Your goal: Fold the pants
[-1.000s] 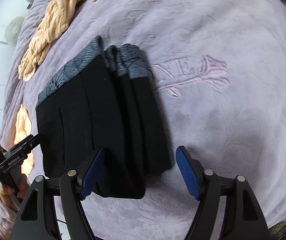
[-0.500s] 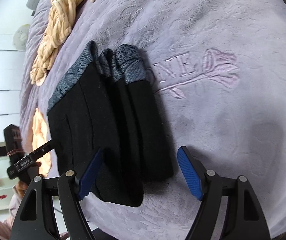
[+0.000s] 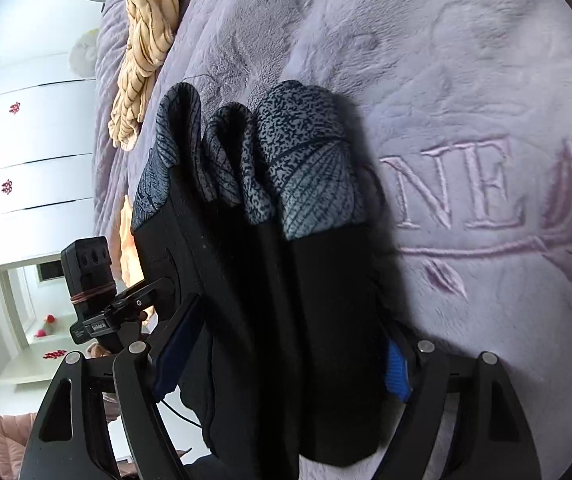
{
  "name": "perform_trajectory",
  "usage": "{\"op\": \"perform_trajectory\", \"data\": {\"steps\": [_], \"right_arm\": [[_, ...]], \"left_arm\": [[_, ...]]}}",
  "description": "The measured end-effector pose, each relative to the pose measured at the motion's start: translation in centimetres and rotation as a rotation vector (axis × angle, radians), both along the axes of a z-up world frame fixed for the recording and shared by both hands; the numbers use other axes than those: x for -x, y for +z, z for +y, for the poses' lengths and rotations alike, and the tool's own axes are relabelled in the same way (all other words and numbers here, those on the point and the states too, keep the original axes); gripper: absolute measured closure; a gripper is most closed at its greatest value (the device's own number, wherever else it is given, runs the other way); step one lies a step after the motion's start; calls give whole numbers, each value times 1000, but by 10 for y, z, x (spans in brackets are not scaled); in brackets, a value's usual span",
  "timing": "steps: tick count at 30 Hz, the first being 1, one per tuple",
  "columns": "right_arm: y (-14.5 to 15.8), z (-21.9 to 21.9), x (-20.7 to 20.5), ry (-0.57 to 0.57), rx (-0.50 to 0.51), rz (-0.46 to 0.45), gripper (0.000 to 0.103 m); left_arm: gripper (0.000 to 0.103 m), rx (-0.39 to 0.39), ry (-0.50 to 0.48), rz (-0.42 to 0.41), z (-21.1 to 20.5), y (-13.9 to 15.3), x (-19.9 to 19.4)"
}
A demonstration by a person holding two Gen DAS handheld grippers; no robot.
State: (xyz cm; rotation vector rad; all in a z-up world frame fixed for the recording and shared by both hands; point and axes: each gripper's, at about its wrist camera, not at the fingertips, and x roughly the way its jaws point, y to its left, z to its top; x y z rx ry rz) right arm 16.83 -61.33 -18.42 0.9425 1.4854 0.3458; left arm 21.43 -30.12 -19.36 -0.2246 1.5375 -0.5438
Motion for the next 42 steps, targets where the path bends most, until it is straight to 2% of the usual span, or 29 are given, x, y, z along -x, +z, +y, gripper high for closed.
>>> {"op": "perform_trajectory", "data": {"steps": [6, 8, 11, 14, 16, 19, 26, 28, 32, 37, 40, 42], "right_arm": [[-4, 0, 1, -29, -8, 34, 21], [0, 3, 0, -31, 6, 40, 24], [11, 4, 7, -47, 12, 0, 36], [20, 1, 14, -97, -29, -26, 50], [24, -1, 18, -122, -58, -30, 52], [38, 6, 19, -113, -49, -43, 52], [80, 39, 26, -87, -88, -89, 52], [90, 53, 31, -85, -108, -100, 52], [98, 92, 47, -67, -140, -109, 52], [86, 148, 62, -54, -176, -93, 52], [70, 166, 68, -69, -191, -64, 52], [59, 177, 68, -57, -148, -39, 52]], "left_arm": [[1, 22, 53, 17, 11, 0, 6], [11, 49, 76, 14, 18, 3, 11], [26, 60, 70, -30, 18, 18, 18], [32, 71, 66, -54, 20, 32, 20], [34, 80, 64, -64, 25, 40, 23], [34, 97, 63, -81, 29, 55, 25], [34, 112, 69, -128, 74, 102, 45], [34, 93, 70, -135, 89, 109, 51], [34, 5, 47, -152, 122, 121, 72], [34, -34, 97, -121, 161, 111, 87], [33, -80, 105, -103, 172, 89, 88], [33, -128, 100, -74, 173, 65, 86]]}}
